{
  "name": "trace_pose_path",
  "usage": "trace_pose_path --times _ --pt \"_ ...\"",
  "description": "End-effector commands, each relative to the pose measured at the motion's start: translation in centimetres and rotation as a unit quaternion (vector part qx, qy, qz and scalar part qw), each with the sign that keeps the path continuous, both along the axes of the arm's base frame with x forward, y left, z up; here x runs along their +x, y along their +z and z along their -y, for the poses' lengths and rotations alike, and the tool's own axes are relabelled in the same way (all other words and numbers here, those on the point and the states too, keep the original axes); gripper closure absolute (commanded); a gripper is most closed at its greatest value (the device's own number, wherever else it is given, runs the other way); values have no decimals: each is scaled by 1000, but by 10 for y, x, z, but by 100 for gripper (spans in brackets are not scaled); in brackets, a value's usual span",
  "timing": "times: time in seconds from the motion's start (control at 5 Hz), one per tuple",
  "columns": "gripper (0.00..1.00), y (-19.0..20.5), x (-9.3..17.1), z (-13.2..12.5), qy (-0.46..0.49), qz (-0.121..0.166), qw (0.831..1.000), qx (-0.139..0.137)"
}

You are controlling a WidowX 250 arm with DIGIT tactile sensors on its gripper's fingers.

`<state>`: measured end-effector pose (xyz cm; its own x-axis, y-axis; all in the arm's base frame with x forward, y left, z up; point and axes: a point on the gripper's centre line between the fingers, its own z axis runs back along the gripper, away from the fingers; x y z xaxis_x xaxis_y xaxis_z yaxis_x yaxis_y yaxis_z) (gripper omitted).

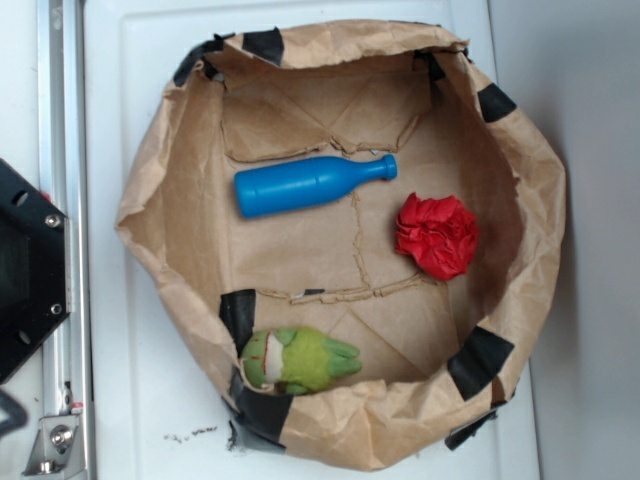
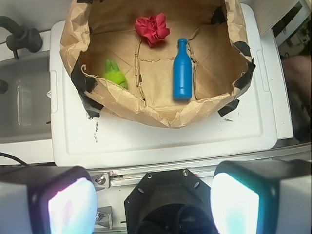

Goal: Grab the blue bottle.

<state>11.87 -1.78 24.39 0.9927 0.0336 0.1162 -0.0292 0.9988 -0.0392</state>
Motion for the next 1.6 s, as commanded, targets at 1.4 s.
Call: trace_pose_path --times 1.4 --pt "0 -14 104 -9 -208 67 974 51"
